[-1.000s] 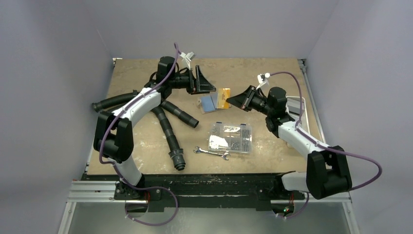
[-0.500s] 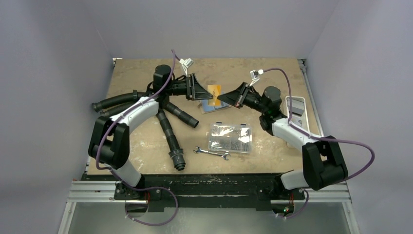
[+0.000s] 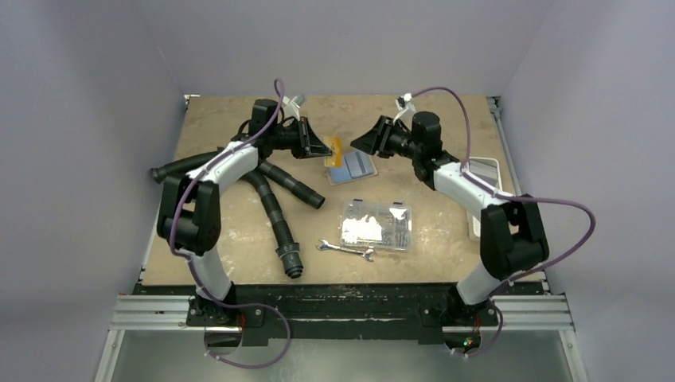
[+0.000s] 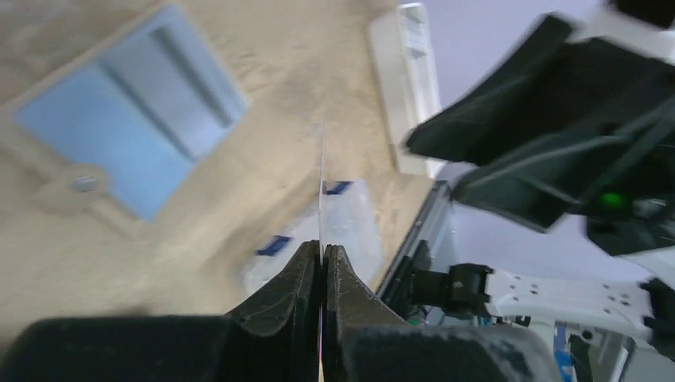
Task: Put the credit cards into the card holder
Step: Insert the credit card into the card holder.
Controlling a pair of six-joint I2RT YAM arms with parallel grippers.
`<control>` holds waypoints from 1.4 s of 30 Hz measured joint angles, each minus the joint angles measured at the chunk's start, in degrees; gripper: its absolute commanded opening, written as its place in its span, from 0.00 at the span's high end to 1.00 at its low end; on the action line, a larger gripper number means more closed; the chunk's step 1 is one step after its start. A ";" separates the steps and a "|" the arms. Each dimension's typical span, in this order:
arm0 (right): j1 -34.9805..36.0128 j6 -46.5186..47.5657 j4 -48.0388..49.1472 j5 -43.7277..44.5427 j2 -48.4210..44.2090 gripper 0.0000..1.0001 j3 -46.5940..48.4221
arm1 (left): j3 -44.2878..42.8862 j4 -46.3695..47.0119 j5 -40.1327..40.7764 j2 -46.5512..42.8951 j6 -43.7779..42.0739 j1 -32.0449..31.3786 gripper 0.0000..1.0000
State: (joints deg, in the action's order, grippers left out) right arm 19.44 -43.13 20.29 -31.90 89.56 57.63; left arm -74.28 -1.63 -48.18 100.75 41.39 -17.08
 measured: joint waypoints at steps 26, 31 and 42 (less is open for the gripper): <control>-2.93 21.05 -18.03 2.27 28.63 1.00 20.37 | -9.79 -4.39 3.37 23.32 1.51 0.04 1.00; -3.80 21.27 -18.23 2.38 29.64 1.00 20.92 | -11.45 -2.40 1.75 26.64 3.56 -0.44 1.00; -4.04 21.46 -19.06 2.27 32.06 1.00 22.32 | -11.61 1.29 -0.79 28.92 7.28 -0.46 1.00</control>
State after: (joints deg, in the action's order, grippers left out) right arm 15.40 -21.67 1.23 -29.63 121.62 79.94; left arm -85.89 -0.34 -48.97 129.67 48.66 -17.54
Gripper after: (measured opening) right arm 0.023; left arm 0.032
